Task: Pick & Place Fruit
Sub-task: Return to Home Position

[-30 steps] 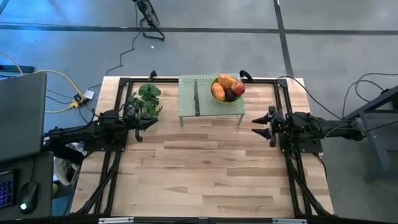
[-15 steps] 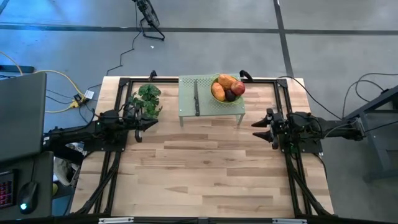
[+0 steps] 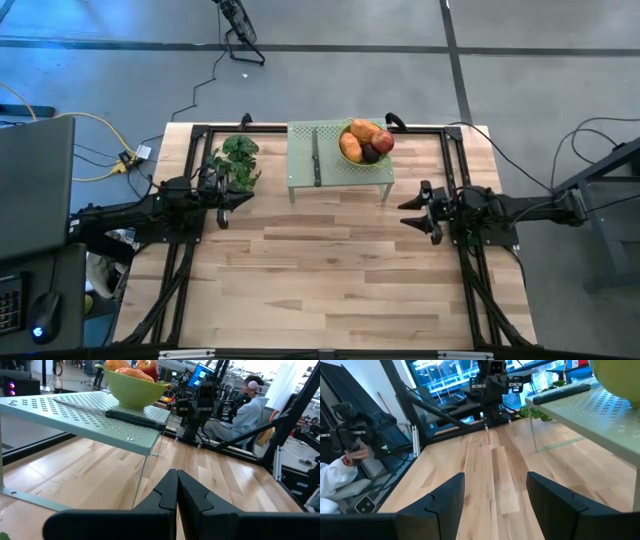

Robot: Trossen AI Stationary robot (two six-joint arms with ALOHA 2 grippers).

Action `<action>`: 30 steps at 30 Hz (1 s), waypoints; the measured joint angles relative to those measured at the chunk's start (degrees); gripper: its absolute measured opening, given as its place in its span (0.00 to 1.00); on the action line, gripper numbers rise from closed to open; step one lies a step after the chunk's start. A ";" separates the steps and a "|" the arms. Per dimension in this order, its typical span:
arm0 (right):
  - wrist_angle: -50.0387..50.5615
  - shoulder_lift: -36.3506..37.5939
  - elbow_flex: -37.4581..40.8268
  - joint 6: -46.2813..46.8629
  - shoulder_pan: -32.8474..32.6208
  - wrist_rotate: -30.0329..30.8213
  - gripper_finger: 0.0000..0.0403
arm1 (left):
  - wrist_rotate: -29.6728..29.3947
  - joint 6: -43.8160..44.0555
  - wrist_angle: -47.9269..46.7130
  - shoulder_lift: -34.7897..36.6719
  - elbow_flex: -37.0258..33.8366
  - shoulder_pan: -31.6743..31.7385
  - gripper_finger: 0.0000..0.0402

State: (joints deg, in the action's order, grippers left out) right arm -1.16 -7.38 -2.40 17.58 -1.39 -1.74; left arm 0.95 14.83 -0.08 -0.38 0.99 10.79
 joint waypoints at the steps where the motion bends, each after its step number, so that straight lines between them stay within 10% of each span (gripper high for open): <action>1: 0.02 0.00 0.10 0.02 0.00 0.00 0.51 | 0.00 0.00 0.00 0.00 0.00 0.00 0.00; 30: -4.93 0.26 1.93 -3.09 0.07 3.22 0.51 | 1.58 -20.25 0.07 -0.02 0.00 0.04 0.00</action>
State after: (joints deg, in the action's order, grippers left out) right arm -6.09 -7.11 -0.47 14.50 -1.32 1.48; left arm 2.53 -5.42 -0.01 -0.40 0.99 10.83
